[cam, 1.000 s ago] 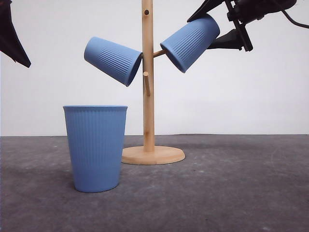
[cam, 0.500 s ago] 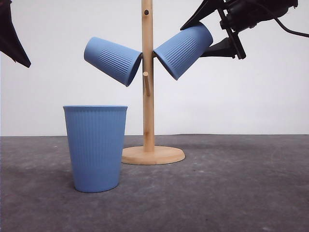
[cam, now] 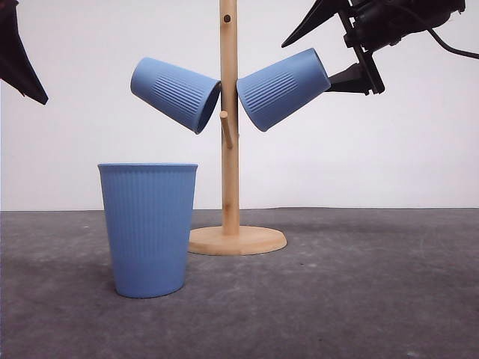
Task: Place three cups
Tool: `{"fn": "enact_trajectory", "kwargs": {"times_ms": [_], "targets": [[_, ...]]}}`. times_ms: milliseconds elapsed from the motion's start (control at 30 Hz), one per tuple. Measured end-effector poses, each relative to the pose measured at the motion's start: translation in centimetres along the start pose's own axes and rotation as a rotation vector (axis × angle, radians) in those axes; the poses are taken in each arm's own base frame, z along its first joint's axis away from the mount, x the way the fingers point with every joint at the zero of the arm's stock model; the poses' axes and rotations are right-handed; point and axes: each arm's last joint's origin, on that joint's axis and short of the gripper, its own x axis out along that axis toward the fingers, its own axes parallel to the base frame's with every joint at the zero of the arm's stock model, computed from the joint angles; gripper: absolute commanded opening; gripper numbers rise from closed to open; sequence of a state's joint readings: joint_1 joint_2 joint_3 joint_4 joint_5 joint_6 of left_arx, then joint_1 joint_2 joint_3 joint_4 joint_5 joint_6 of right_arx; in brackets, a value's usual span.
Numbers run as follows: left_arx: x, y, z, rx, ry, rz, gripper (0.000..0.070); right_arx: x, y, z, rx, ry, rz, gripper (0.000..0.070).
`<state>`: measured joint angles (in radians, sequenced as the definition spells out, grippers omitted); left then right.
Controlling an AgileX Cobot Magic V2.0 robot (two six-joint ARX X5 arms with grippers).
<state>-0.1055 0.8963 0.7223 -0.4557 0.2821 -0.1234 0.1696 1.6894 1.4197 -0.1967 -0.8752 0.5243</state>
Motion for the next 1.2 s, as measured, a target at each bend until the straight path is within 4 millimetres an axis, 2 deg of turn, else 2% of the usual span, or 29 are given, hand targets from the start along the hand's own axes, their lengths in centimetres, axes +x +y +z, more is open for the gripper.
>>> {"fn": "enact_trajectory", "kwargs": {"times_ms": [267, 400, 500, 733, 900, 1000, 1200], "targets": [[0.0, 0.0, 0.0, 0.0, 0.0, 0.0, 0.0505, -1.1, -0.4, 0.4, 0.002, -0.021, -0.008, 0.0516], [0.0, 0.0, 0.0, 0.0, 0.0, 0.0, 0.0505, -3.5, 0.6, 0.6, 0.002, -0.046, -0.035, 0.0513], [0.0, 0.0, -0.1, -0.002, 0.008, 0.001, 0.0505, -5.6, 1.9, 0.1, -0.008, -0.047, -0.108, 0.0511], [0.0, 0.0, -0.5, -0.043, 0.056, -0.028, 0.0506, -8.7, 4.5, -3.3, -0.098, 0.088, -0.412, 0.0479], [-0.1, -0.4, -1.1, -0.108, 0.129, -0.094, 0.0512, -9.8, 5.5, -5.0, -0.18, 0.138, -0.47, 0.0479], [-0.4, -0.9, -1.2, -0.144, 0.181, -0.106, 0.0512, -10.1, 5.0, -6.6, -0.181, 0.162, -0.5, 0.0479], [-1.5, -2.4, 0.5, -0.155, 0.22, -0.129, 0.0511, -10.2, 2.8, -10.9, -0.146, 0.217, -0.571, 0.0479]]}}
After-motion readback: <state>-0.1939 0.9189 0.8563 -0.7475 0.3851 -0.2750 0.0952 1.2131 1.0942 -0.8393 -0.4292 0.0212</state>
